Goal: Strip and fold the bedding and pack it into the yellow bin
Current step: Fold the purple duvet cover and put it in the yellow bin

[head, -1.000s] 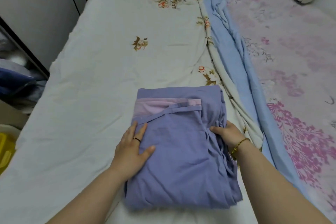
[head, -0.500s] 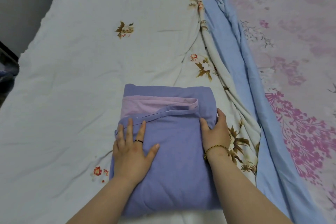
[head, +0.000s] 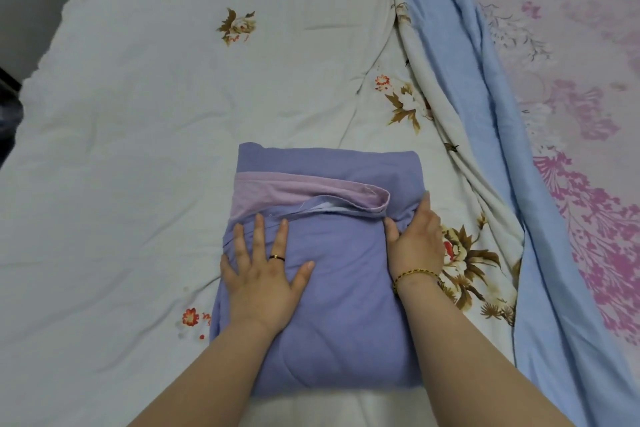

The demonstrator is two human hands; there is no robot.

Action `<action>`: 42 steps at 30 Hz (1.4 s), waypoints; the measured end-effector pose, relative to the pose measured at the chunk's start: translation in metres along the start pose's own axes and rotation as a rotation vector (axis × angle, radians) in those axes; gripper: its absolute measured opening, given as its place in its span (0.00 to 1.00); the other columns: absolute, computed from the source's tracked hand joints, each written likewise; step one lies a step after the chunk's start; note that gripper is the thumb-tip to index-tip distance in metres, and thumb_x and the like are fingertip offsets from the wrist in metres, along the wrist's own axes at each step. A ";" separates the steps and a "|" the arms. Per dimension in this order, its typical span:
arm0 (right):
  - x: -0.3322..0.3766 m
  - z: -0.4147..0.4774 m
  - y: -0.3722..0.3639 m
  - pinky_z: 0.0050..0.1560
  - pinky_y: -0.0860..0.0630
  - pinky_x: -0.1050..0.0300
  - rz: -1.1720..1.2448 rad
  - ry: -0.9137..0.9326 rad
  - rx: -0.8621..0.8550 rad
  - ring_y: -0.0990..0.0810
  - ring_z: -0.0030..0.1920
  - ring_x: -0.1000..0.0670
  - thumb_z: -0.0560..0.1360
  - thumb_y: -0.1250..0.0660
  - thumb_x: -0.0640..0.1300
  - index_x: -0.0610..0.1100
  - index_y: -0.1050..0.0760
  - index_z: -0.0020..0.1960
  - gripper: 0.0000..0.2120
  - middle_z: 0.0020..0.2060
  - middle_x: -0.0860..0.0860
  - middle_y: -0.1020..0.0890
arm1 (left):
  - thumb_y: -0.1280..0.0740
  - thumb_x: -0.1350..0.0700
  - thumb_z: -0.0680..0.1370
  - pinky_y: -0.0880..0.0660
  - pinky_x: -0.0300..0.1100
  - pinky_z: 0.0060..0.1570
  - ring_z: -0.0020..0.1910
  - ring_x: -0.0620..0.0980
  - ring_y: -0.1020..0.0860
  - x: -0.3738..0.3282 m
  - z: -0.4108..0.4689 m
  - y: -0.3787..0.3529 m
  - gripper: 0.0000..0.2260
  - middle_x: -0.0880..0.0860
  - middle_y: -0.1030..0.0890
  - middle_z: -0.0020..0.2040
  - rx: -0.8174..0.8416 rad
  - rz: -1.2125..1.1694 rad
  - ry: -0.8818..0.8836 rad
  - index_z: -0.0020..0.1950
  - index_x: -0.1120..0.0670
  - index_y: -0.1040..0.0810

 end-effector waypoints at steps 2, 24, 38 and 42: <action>0.009 -0.011 0.009 0.71 0.47 0.50 -0.106 0.062 -0.033 0.44 0.73 0.41 0.78 0.42 0.49 0.43 0.55 0.76 0.33 0.74 0.41 0.46 | 0.86 0.28 0.44 0.57 0.55 0.72 0.74 0.55 0.66 0.001 0.000 0.002 0.59 0.50 0.67 0.76 0.007 0.025 -0.007 0.75 0.43 0.64; -0.004 -0.055 -0.041 0.73 0.65 0.47 -0.468 0.236 0.334 0.65 0.75 0.46 0.61 0.77 0.66 0.51 0.67 0.75 0.44 0.75 0.48 0.65 | 0.48 0.29 0.65 0.53 0.48 0.73 0.76 0.54 0.57 0.008 -0.013 0.019 0.45 0.54 0.58 0.77 -0.152 -0.300 -0.015 0.76 0.49 0.54; -0.053 -0.116 0.013 0.69 0.42 0.43 -0.084 -0.271 0.183 0.40 0.72 0.42 0.72 0.38 0.62 0.46 0.51 0.75 0.40 0.74 0.45 0.42 | 0.25 0.42 0.55 0.29 0.47 0.60 0.63 0.59 0.27 0.062 -0.036 0.023 0.47 0.60 0.28 0.66 0.168 -0.771 0.325 0.67 0.64 0.33; -0.061 -0.110 0.021 0.66 0.38 0.47 0.021 -0.329 0.213 0.34 0.68 0.40 0.70 0.34 0.61 0.43 0.44 0.73 0.39 0.70 0.45 0.33 | 0.23 0.53 0.62 0.28 0.43 0.49 0.56 0.59 0.24 0.058 -0.038 0.029 0.33 0.62 0.23 0.60 0.222 -0.890 0.286 0.61 0.66 0.27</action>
Point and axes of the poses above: each hand's wrist, its own z-axis towards the middle knuckle, its own y-axis out of the back of the hand, x = y × z, the point moved 8 cm from there along z, towards the middle knuckle
